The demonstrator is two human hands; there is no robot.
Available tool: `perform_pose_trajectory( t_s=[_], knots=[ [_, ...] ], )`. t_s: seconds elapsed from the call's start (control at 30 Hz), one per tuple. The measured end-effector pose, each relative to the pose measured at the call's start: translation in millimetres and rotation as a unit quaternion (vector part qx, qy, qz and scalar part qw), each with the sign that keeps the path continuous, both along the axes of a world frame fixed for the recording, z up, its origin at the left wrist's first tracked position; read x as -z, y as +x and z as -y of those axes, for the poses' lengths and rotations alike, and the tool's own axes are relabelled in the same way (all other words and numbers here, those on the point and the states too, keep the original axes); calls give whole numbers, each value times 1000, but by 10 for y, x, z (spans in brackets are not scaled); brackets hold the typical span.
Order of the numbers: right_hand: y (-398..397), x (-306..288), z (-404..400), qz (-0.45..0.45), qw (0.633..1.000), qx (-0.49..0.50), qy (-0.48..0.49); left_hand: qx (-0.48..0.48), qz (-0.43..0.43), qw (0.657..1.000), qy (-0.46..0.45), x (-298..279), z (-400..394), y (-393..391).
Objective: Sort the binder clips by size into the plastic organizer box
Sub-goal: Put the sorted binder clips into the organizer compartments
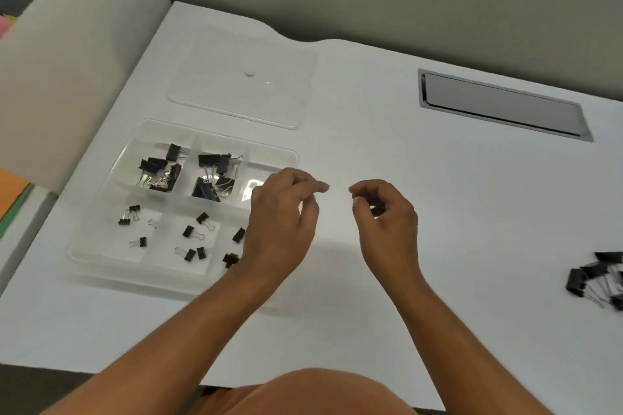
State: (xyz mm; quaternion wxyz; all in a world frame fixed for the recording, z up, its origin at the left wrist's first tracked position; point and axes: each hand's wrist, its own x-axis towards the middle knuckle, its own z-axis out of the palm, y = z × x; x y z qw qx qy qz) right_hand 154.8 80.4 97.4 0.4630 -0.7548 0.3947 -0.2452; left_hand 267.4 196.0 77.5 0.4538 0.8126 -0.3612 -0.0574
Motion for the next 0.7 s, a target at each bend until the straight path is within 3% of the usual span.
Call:
perform_pose_trajectory(
  t_s=[0.37,0.7],
  knots=[
    [-1623,130,1116,-24,993,100,-66,182,48,979,85,107,1423,-1505],
    [-3367,521,2088,-46,970,233,-59,367,94,907,181,413,2724,-2953]
  ],
)
